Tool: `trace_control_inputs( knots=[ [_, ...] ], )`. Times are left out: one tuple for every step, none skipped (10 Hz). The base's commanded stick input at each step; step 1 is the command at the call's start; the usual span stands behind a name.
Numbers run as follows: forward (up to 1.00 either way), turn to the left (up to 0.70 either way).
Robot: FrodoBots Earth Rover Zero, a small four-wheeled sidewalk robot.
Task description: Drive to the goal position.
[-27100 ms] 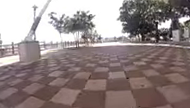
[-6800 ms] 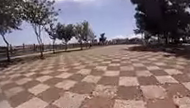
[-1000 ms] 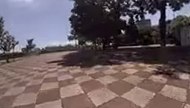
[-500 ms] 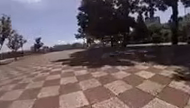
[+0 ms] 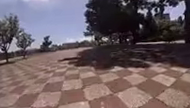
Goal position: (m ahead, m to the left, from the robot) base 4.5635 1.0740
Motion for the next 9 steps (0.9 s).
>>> trace_control_inputs(
  knots=[
    [0.7, 0.27],
    [0.7, 0.27],
    [0.7, 0.11],
    [0.7, 0.0],
    [0.7, 0.0],
    [0.7, 0.0],
    [0.7, 0.0],
    [0.7, 0.0],
    [0.7, 0.0]
  ],
)
